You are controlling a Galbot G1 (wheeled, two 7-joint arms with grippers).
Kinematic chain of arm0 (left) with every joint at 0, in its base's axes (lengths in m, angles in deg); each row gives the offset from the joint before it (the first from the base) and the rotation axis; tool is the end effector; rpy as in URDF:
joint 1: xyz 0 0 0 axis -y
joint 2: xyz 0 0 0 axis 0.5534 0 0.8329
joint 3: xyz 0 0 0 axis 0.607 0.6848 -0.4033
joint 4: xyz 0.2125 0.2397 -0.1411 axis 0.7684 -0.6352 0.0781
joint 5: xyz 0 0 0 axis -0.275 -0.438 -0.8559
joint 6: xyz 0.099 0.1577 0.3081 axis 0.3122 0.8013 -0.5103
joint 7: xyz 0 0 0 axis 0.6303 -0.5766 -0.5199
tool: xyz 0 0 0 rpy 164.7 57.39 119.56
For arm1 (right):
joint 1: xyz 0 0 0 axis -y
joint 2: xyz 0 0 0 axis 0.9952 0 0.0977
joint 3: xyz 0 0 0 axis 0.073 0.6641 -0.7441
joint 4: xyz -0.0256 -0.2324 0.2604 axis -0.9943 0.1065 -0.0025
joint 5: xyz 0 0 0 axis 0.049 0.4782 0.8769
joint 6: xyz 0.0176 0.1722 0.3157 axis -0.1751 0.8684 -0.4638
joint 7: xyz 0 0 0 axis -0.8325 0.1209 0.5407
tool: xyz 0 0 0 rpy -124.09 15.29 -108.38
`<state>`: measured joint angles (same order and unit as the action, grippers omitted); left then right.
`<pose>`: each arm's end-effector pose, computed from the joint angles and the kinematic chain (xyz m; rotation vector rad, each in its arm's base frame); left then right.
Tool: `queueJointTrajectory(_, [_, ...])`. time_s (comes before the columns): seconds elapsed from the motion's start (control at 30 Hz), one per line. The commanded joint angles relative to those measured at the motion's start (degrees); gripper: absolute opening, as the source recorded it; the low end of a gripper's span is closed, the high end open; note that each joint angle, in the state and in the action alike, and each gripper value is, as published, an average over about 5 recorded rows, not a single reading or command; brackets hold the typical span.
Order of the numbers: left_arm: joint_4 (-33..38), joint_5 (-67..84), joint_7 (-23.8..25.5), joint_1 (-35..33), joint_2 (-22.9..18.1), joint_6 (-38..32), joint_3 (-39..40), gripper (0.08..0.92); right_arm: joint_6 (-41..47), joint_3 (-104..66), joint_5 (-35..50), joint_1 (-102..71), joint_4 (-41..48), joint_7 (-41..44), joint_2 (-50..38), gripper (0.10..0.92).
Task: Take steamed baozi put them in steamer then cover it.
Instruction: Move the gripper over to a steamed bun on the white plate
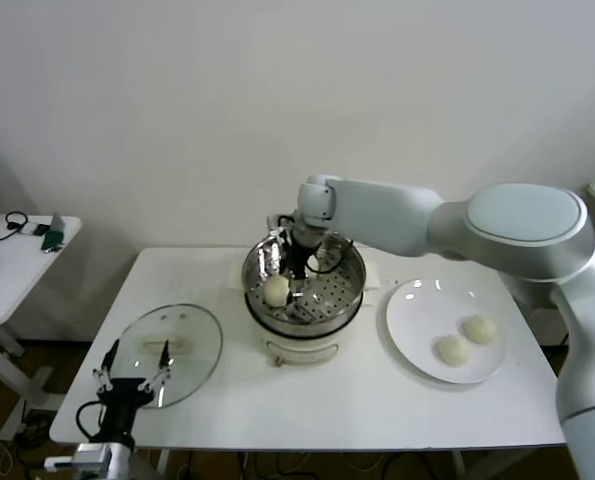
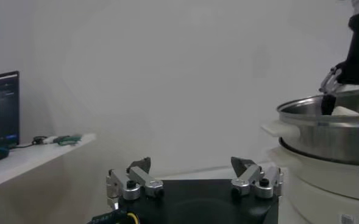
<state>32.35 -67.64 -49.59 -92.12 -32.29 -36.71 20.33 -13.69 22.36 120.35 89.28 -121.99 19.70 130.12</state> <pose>0.1543 0.0873 -0.3358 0.1461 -3.0576 -0.2639 0.6137 0.1569 -0.0910 1.5552 -1.3446 1.3053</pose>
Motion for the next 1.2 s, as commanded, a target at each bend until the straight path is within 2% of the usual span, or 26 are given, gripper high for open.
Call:
queueJointTrajectory(0.03, [0.0, 0.5, 0.0, -0.1, 0.3, 0.1, -0.1, 0.823, -1.3, 0.5, -0.3, 5.6, -3.0, 4.2, -5.2, 0.823])
queueJointTrajectory(0.3, [0.0, 0.3, -0.1, 0.3, 0.2, 0.4, 0.0, 0.823, -4.1, 3.2, -2.2, 13.6, -11.1, 7.2, -18.7, 0.823])
queueJointTrajectory(0.67, [0.8, -0.2, 0.4, 0.2, 0.1, 1.4, 0.2, 0.823, -5.7, 0.0, -21.3, 8.8, -20.4, 7.4, -37.9, 0.823])
queueJointTrajectory(0.93, [1.0, -1.1, 0.2, -0.1, 0.0, 1.5, 0.0, 0.823, -5.8, -8.2, -32.4, -6.3, -19.1, 6.2, -46.1, 0.823])
queueJointTrajectory(1.2, [0.9, -2.3, 0.1, -0.7, -0.4, 1.7, 0.1, 0.823, -6.4, -17.8, -38.0, -18.9, -14.6, 5.7, -46.2, 0.823])
